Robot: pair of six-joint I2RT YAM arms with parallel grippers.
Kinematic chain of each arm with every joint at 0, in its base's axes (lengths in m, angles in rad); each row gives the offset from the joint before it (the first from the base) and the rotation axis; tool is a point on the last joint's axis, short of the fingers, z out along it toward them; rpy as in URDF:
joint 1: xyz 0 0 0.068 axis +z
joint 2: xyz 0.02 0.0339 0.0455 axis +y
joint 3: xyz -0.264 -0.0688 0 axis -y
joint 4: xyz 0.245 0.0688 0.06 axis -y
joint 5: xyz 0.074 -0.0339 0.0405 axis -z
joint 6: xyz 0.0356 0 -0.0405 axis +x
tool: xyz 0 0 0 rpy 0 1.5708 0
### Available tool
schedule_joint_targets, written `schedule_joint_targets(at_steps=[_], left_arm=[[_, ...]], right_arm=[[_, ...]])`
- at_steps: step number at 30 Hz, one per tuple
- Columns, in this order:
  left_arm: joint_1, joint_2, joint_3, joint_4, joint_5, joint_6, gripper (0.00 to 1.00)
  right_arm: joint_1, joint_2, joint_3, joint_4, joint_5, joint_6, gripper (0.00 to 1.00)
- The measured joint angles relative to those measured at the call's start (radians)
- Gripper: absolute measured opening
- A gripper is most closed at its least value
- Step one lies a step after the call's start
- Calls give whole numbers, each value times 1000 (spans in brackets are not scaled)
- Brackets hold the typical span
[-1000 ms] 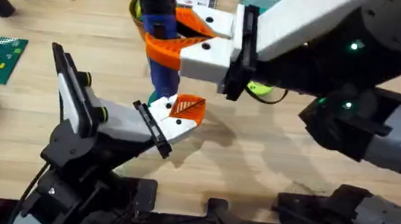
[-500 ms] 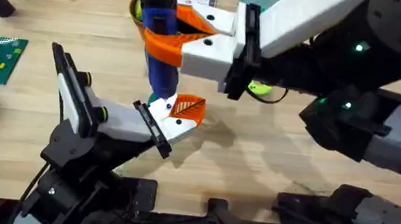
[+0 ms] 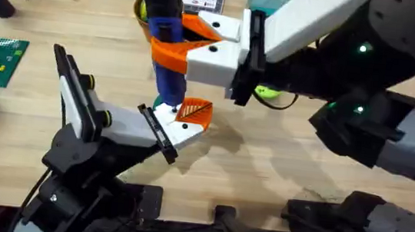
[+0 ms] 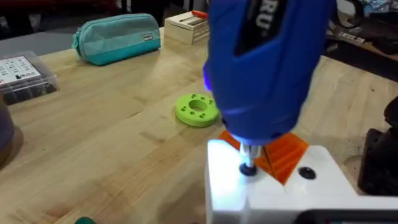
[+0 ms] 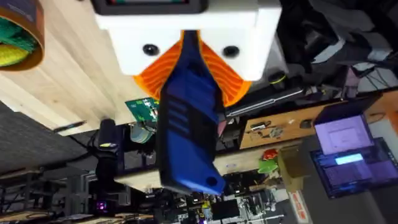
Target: Pick up the gripper from the table and insert it into the empty holder that is missing its gripper. Then pick up a screw, insert it into the mounting hole, and use the screwdriver to tighten it. Finally, clean up the table by picking up the vegetable and placing it into the bucket.
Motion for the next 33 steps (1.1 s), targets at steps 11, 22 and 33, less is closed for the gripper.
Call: schedule_joint_targets(at_steps=[11,22,33], left_arm=[[0,0,0,0,0,0,10],[0,0,0,-1,0,-4,10],[0,0,0,1,0,-4,10]], right_arm=[[0,0,0,-2,0,-16,92],[0,0,0,-24,1,-19,92],[1,4,-7,23,-8,-19,92]])
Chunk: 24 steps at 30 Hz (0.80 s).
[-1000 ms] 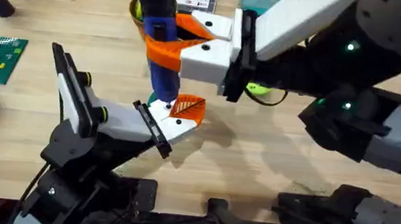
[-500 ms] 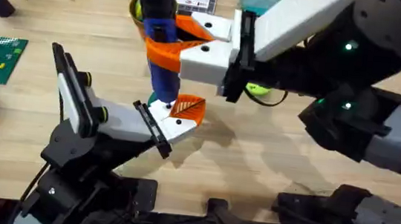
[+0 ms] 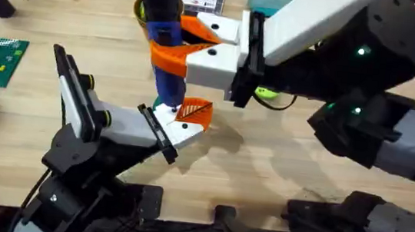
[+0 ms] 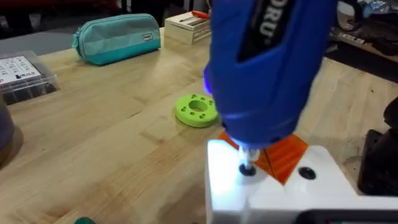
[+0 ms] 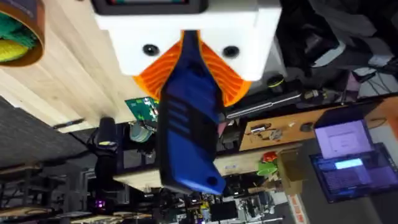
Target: Pick up the gripper from the table and insert it into the empty holder that is missing its gripper. Then pick up a screw, insert it into the mounting hole, and use the screwdriver to tighten it. Finally, clean up the table by picking up the vegetable and placing it into the bucket.
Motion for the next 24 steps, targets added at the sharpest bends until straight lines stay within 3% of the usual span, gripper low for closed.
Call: schedule_joint_targets(at_steps=[5,12,24], left_arm=[[0,0,0,-1,0,0,10],[0,0,0,-1,0,0,10],[0,0,0,-1,0,0,10]], right_arm=[[0,2,-1,59,1,11,92],[0,-1,-3,348,1,50,91],[-5,-2,-3,296,0,58,91]])
